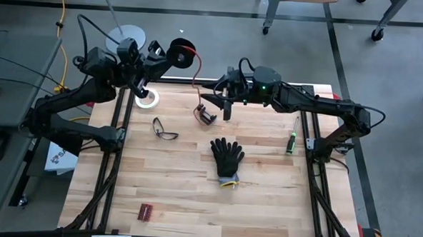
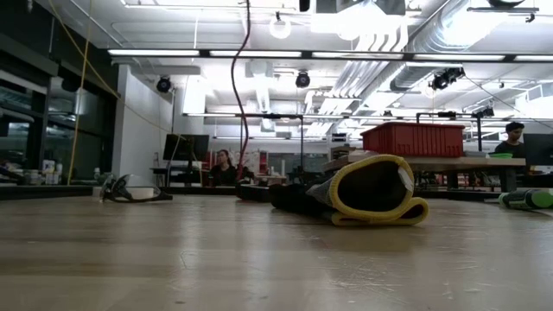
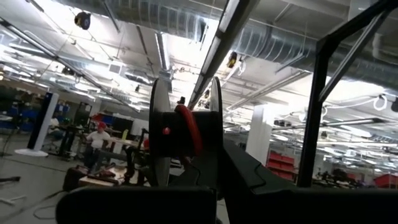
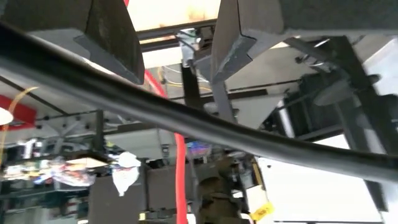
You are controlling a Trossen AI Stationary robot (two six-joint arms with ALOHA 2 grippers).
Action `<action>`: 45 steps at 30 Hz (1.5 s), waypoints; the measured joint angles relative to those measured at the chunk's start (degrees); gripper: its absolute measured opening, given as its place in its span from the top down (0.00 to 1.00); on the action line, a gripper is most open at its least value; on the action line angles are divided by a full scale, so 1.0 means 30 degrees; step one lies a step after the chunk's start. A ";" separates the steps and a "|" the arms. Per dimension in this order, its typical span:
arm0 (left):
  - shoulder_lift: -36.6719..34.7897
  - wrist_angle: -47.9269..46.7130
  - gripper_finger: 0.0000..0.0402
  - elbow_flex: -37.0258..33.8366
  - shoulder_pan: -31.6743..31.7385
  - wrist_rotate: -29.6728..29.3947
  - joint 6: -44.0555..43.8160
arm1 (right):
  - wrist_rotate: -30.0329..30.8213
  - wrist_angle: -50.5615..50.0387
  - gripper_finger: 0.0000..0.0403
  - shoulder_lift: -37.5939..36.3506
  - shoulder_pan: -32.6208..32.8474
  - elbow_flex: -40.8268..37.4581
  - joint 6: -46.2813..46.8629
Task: Coil cords
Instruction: Coil the orange wire onto the spool
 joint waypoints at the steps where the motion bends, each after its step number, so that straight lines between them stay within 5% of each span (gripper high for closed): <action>1: -0.0014 0.0041 1.00 0.0000 0.0058 0.0039 -0.0073 | 0.0054 -0.0002 0.56 0.0000 0.0000 0.0000 0.0004; 45: 0.0132 -0.1968 1.00 0.0000 0.0543 -0.0014 -0.1839 | -0.1395 -0.2025 0.56 -0.0929 -0.0292 0.0007 -0.0191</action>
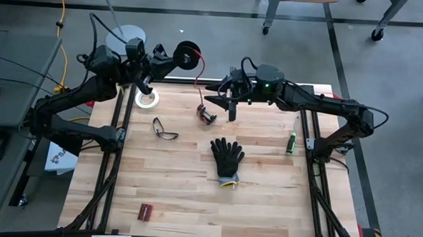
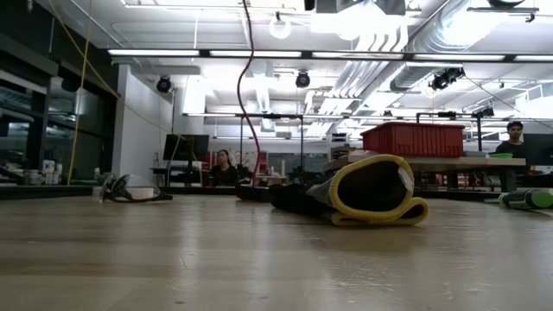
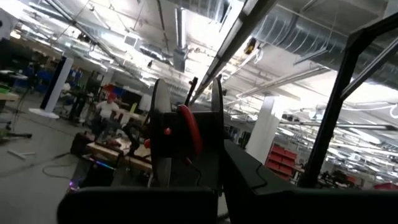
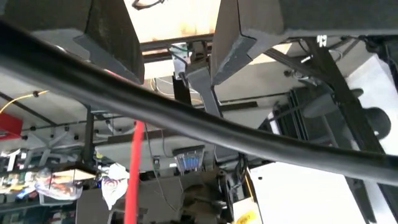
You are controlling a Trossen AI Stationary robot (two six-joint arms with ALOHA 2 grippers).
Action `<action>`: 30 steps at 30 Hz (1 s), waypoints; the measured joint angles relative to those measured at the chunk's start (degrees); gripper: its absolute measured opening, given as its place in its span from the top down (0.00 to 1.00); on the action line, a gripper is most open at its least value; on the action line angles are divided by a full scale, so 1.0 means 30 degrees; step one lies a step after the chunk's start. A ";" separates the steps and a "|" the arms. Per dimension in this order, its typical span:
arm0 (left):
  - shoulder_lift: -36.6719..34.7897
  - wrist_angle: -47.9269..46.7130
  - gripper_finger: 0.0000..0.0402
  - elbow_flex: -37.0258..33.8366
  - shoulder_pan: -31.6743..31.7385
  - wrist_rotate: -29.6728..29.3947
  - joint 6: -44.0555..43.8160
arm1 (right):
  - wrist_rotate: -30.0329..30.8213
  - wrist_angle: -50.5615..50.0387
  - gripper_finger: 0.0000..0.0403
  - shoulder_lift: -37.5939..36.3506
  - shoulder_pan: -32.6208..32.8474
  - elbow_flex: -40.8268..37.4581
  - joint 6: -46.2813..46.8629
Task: Coil cords
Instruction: Coil the orange wire onto the spool
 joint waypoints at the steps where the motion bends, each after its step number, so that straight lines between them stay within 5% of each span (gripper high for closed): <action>1: 0.0000 0.0018 1.00 0.0000 -0.0100 -0.0009 0.0105 | -0.0008 -0.0387 0.56 -0.0229 -0.0045 0.0000 -0.0160; 16: -0.0237 -0.0405 1.00 -0.0426 -0.1042 -0.1642 0.2608 | 0.0007 -0.3884 0.56 -0.1584 -0.0093 0.0007 -0.1075; 20: -0.0643 0.1483 1.00 -0.1610 -0.1082 -0.2665 0.2192 | -0.0015 -0.4838 0.56 -0.1589 -0.0094 -0.0027 -0.1327; 30: -0.0423 0.2876 1.00 -0.1880 -0.1525 -0.3303 0.0347 | 0.0013 -0.0356 0.56 0.0065 -0.0094 -0.1107 -0.1412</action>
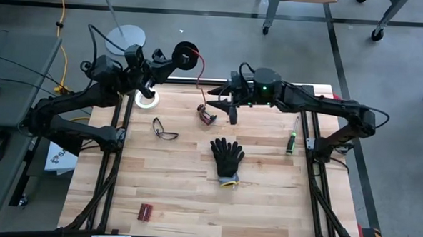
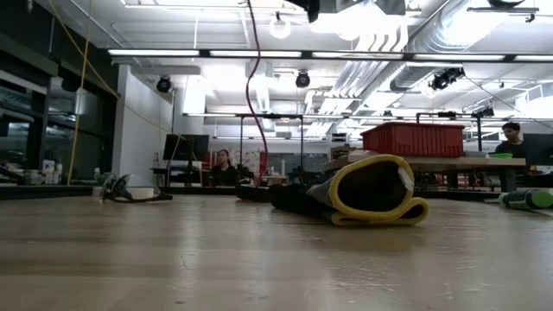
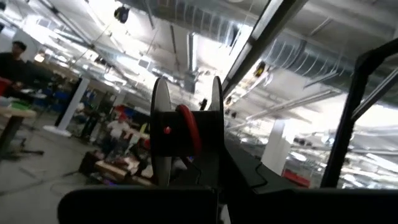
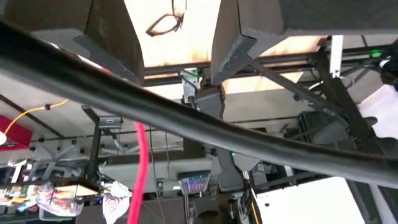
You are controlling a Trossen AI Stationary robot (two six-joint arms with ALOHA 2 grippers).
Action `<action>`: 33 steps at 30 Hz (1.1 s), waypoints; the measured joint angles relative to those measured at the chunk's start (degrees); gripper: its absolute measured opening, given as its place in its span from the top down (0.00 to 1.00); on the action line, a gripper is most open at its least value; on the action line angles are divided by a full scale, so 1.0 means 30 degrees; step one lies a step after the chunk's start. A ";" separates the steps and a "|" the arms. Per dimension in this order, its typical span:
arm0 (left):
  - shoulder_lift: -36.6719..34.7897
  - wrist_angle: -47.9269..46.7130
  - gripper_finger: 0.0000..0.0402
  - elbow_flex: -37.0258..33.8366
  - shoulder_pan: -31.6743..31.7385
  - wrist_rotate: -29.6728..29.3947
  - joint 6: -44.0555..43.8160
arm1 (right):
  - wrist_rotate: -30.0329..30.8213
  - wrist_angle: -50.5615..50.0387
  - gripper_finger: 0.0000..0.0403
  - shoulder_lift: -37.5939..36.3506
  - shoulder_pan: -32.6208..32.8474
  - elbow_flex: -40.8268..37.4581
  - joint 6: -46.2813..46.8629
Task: Coil cords
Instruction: Coil the orange wire onto the spool
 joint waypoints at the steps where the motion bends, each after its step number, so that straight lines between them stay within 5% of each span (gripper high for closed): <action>1: -0.0007 0.0206 1.00 0.0000 -0.0051 -0.0095 -0.0019 | -0.0006 0.0200 0.56 0.0216 0.0000 0.0162 -0.0177; 13: -0.0022 0.1882 1.00 0.0022 -0.0266 -0.1124 -0.1532 | 0.3933 0.0504 0.56 0.0895 0.0138 0.0510 -0.3179; 33: 0.0176 0.2420 1.00 0.0036 -0.0317 -0.1655 -0.2804 | 0.4839 0.2526 0.56 0.2314 0.0133 0.0510 -0.2506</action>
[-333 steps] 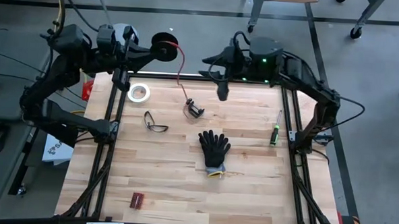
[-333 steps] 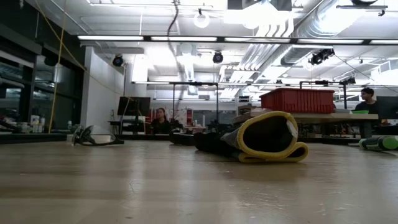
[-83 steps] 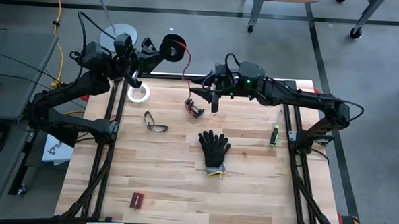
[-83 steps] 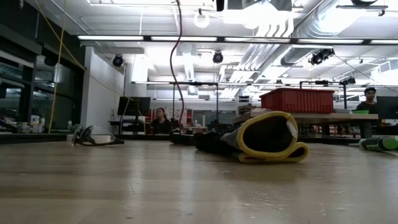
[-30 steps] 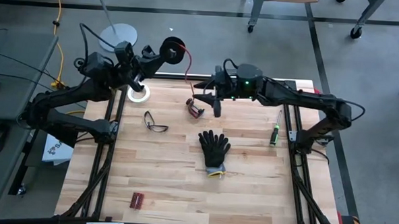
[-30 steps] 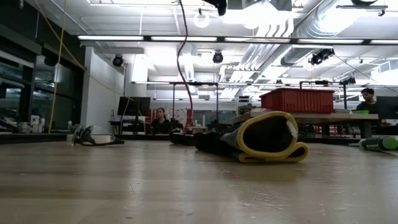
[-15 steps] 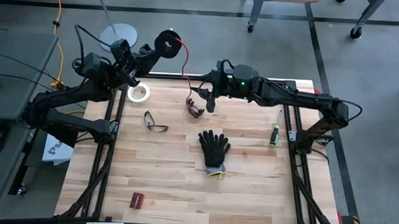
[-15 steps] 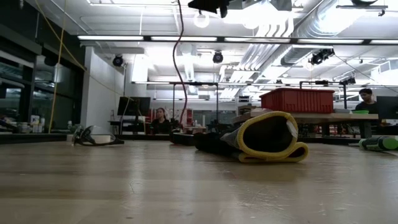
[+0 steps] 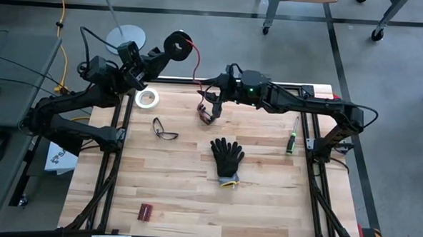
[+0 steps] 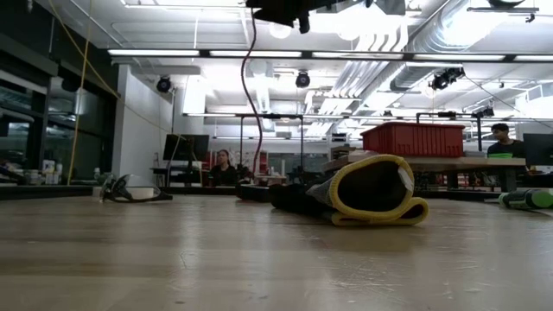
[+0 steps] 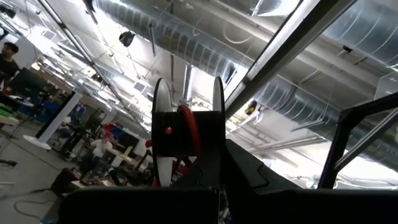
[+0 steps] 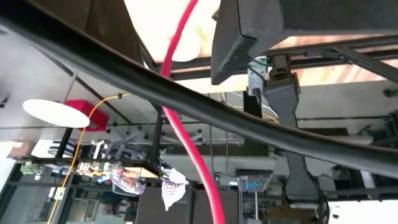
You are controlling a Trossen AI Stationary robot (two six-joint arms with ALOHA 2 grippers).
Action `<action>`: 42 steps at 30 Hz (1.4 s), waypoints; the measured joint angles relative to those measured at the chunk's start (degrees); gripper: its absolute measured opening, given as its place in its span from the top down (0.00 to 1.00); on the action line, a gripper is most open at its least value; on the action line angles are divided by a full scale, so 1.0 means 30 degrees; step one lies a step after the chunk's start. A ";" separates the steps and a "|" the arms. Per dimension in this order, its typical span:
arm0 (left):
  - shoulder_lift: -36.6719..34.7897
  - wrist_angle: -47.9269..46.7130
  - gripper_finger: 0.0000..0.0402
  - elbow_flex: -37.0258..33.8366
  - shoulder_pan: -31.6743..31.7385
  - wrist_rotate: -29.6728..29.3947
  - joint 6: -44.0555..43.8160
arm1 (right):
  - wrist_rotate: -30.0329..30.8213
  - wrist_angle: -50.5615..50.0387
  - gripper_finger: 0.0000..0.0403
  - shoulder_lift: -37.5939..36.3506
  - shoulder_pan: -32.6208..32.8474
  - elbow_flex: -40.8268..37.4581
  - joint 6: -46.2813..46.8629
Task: Coil cords
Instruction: Coil the orange wire onto the spool
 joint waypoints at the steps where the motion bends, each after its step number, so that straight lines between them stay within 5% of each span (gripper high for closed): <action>1: 0.0080 0.0066 1.00 0.0000 -0.0030 0.0047 -0.0175 | 0.0000 0.0084 0.56 -0.0007 0.0012 0.0000 0.0007; 35: 0.0837 0.0656 1.00 0.0000 -0.0517 0.0252 -0.0578 | 0.0175 -0.0028 0.56 -0.0736 0.0675 0.0000 -0.0529; 42: 0.0837 0.0629 1.00 0.0000 -0.0517 0.0126 -0.0568 | 0.0358 -0.0643 0.65 -0.0714 0.0678 0.0000 -0.0577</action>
